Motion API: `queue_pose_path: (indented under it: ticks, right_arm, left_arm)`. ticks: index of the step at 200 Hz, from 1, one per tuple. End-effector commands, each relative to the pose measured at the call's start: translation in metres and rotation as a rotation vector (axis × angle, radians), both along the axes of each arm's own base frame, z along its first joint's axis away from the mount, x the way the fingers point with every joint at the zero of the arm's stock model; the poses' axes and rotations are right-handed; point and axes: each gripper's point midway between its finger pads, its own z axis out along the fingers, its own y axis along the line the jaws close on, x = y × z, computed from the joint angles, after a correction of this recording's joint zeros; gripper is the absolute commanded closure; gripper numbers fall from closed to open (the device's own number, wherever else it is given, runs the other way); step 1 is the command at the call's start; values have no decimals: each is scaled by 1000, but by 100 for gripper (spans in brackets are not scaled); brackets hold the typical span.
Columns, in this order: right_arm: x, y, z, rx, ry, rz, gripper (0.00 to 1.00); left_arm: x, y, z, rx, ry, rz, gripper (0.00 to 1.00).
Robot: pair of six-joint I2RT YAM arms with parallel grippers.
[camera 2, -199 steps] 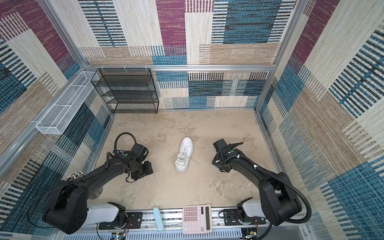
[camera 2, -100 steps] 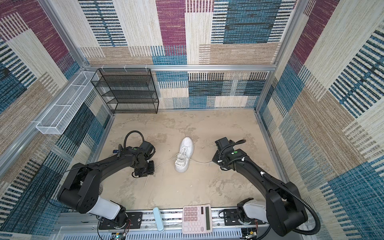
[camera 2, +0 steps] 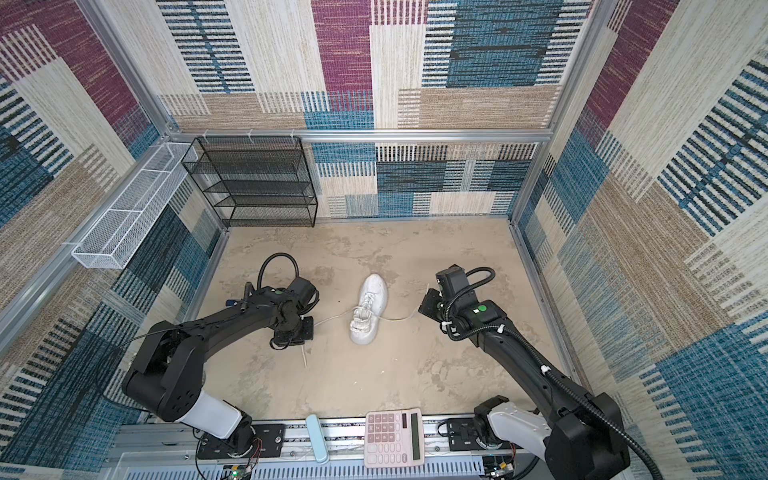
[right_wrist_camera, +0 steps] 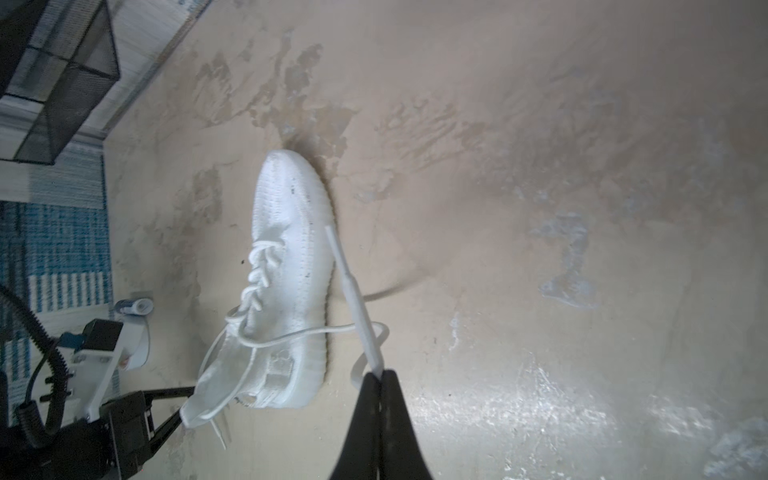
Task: Tie the shoes
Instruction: 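Lift both laces and bring the grippers together above the sneaker's tongue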
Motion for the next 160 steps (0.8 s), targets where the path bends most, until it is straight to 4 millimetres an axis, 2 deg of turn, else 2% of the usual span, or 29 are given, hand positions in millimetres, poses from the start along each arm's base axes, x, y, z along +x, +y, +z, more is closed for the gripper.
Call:
queue_pose_path:
  ticks: [1,20,46,75,93,135,160]
  right_arm:
    - [15,26,35,54,-118,114,100]
    - [25,47,50,46,-144,180,100]
    - [34,88,68,58,-179,269,100]
    - [37,143,67,66,-170,368,100]
    - [44,172,62,78,-168,409,100]
    - [69,236,25,119,-136,466,100]
    - [84,256,-3,77,-103,480,100]
  left_arm:
    - [9,7,24,40,-64,-33,100]
    - [11,9,43,50,-92,-48,100]
    - [10,11,70,37,-141,-62,100]
    - [6,15,95,13,-213,-60,100]
    - [3,15,99,-7,-230,-53,100]
    - [0,8,90,-40,-207,-70,100]
    - [1,6,92,-49,-211,-75,100]
